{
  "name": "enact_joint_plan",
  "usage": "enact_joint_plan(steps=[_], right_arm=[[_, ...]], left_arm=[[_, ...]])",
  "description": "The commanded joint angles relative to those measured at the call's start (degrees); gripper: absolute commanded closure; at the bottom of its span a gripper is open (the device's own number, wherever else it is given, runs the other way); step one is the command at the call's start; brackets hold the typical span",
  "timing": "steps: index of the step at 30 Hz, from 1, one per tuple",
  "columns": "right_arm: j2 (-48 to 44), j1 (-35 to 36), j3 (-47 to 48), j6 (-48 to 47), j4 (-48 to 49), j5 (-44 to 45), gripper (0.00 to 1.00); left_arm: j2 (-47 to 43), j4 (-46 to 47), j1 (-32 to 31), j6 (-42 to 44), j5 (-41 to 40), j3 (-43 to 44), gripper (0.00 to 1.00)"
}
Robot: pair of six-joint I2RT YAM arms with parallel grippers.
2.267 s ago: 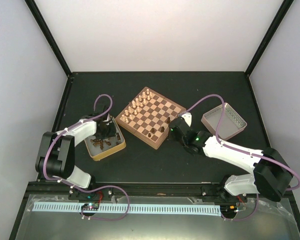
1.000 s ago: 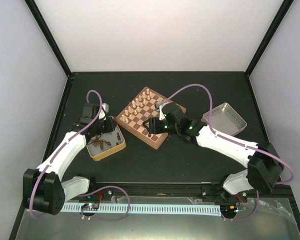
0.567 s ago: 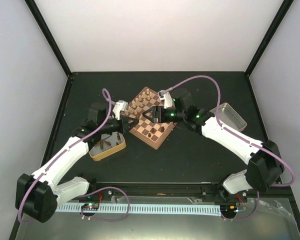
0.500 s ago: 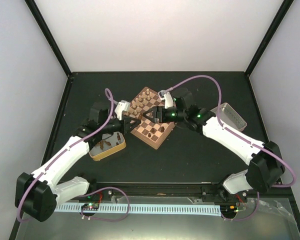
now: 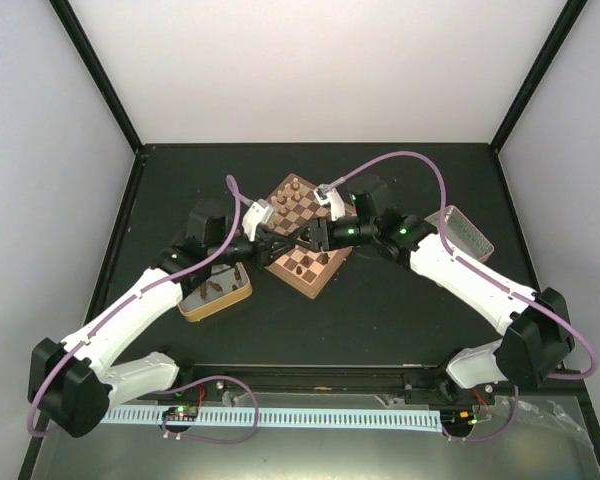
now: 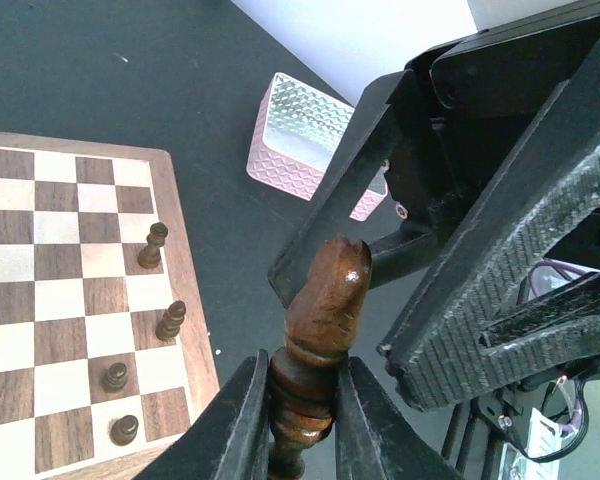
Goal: Set up the chess pieces on the board
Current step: Pick up the chess piece from the storage box.
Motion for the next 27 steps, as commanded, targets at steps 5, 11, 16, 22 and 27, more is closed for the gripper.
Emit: enact_joint_plan(steps=[5,11,16,22,27], right_arm=[[-1.8,-0.4,-1.6,3.9,4.4,-1.1,0.55],[-3.2,-0.8,-3.1,7.0,5.1,4.8,0.65],[-3.3,-0.8,-3.3,7.4,6.3,3.2,0.72],[-2.8,-0.8,-3.2,8.2,7.7,-0.6,0.77],[-2.7,-0.8,-3.1,7.8,7.5,0.2,0.89]], left_arm=[[0.5,-0.2,-0.6,2.6,1.4,2.9,0.89],[0.8,-1.6,-0.7,3.5,2.1,3.3,0.89],[0.9,-1.5,-0.8,3.7,2.6,3.3,0.89],[1.2,-1.4,-0.8,3.7,2.7,3.5,0.89],[1.0,-1.6,-0.9,3.5,2.1,3.5,0.89]])
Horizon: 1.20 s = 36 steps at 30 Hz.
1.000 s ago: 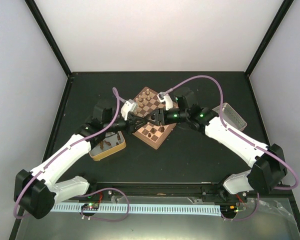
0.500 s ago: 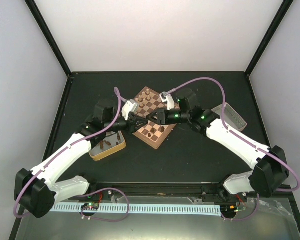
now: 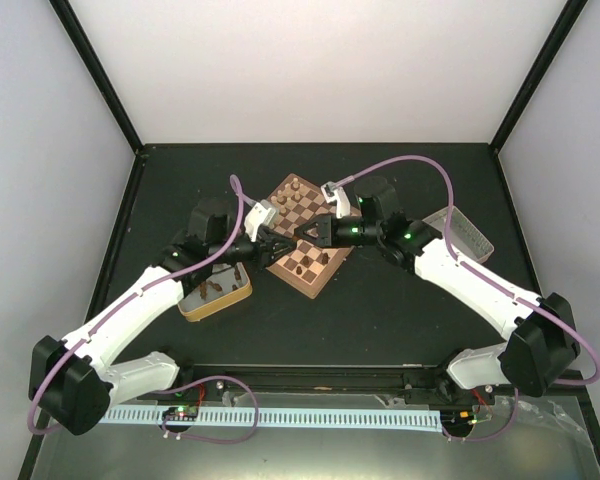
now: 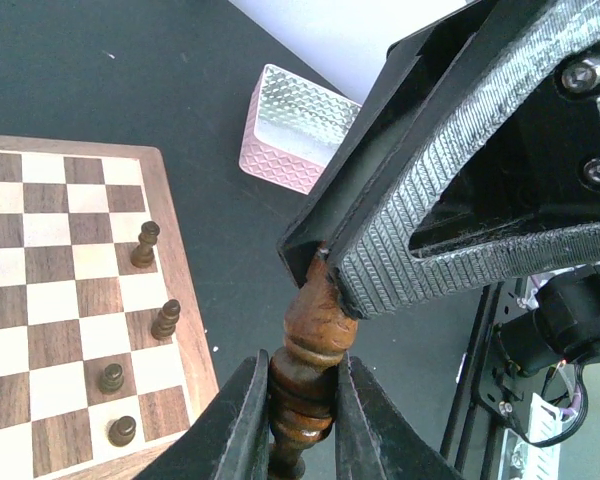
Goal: Set up the chess pieces on the board
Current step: Pick up the chess piece from the storage box.
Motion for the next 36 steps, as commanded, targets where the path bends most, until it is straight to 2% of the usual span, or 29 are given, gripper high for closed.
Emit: enact_joint_plan(steps=[1,10,16,20,26,36], right_arm=[[-0.6,-0.2,0.1,-0.3,1.3,0.1,0.9],[-3.8,-0.2,1.0,-4.1,-3.9,15.3,0.93],[-5.1,-0.2,1.2,-5.2,-4.8,19.1,0.93],[-4.9,-1.1,1.2,-4.2,-4.3,14.0,0.93],[-4.0,-6.2,-1.2,4.4,1.8,-3.3,0.92],[-3.4,-8.8,-2.6,12.7,7.0,-10.3,0.93]], left_arm=[[0.1,-0.4,-0.5,1.0,1.0,2.5,0.89],[1.4,-3.7,-0.5,0.5,-2.5,2.8,0.89],[2.7,-5.0,-0.5,0.5,-3.2,3.1,0.89],[2.6,-5.2,-0.5,1.0,-2.5,3.1,0.89],[1.7,-3.6,-0.5,1.0,-0.6,2.5,0.88],[2.4,-2.8,-0.5,0.4,0.3,2.7,0.85]])
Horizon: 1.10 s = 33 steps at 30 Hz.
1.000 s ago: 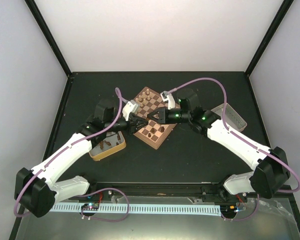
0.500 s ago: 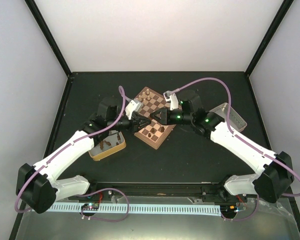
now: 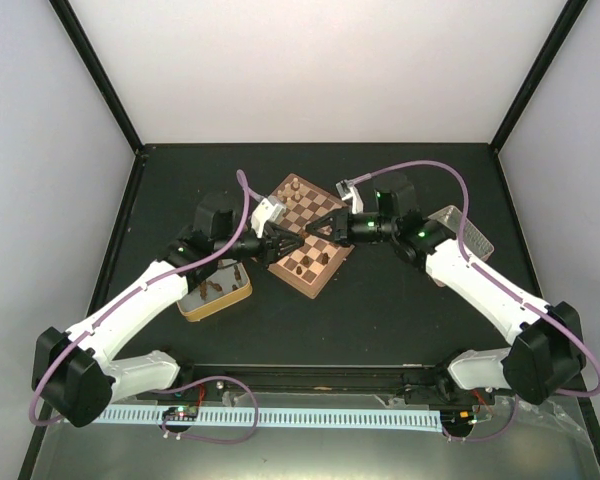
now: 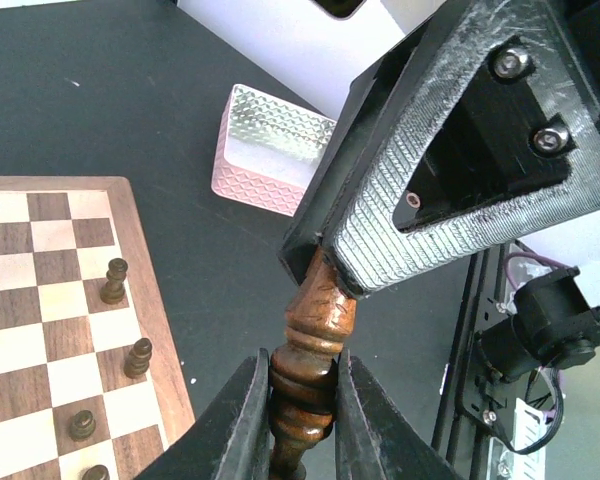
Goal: Set up the chess pieces on the board
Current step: Pick up the chess piece from the storage box.
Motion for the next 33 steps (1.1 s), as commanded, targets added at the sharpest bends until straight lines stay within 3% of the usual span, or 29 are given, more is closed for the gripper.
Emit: enact_joint_plan(steps=[1,11,24,33], right_arm=[[-0.9,-3.4,-0.9,5.9,7.0,-2.8,0.93],[-0.5,-3.6,-0.6,4.5,5.1,-3.1,0.94],[-0.2,-3.6,-0.9,4.1,4.9,-4.2,0.94],[-0.3,-3.6,-1.7,4.9,5.9,-6.2,0.94]], left_arm=[[-0.1,-4.7,0.7,0.2,-0.4,0.3,0.84],[0.9,-3.4,0.6,-1.4,1.1,1.1,0.67],[1.8,-0.5,0.6,-2.2,1.3,1.0,0.63],[2.2,4.0,0.6,-3.5,5.1,0.8,0.69]])
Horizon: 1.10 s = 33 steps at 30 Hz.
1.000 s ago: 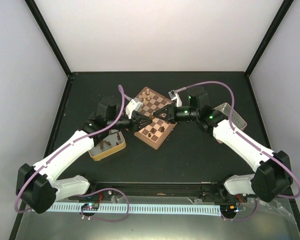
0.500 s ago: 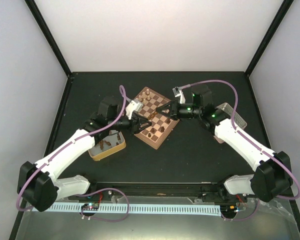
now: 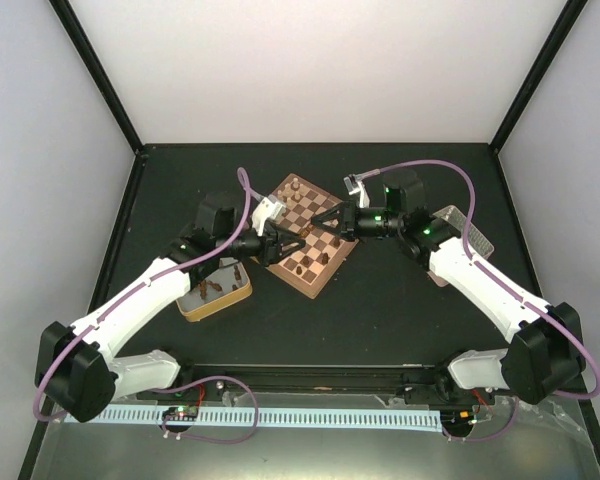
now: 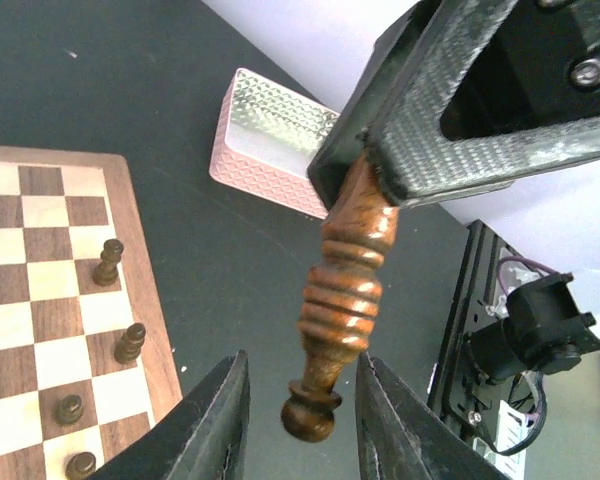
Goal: Set up the chess pieces on the board
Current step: Pick up the chess piece from the storage box, then place the chess piece on the chessboard.
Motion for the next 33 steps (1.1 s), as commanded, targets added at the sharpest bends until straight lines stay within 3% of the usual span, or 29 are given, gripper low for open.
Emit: enact_joint_plan(steps=[1,9,21,28,33], right_arm=[[-0.3,-0.1,-0.6,0.4,2.0,-2.2,0.94],[-0.7,-0.1,-0.9,-0.1,2.4,-0.1,0.94],[-6.6,2.8,-3.0,-16.6,-11.0,34.6,0.94],[-6.8,11.3,-7.1,-19.4,-10.5,49.3,0.94],[-3.8,17.1,-10.2,-20.2,-6.9,55.2,0.94]], left_arm=[[0.5,4.4,0.2,-1.0,4.9,0.6,0.71],[0.2,3.6,0.2,-0.9,4.1,0.2,0.98],[0.6,-6.5,0.3,-2.3,-12.3,0.6,0.98],[-0.5,-15.1,2.0,-8.6,-26.5,3.1,0.99],[-4.5,-18.4,4.0,-11.7,-30.3,2.5,0.98]])
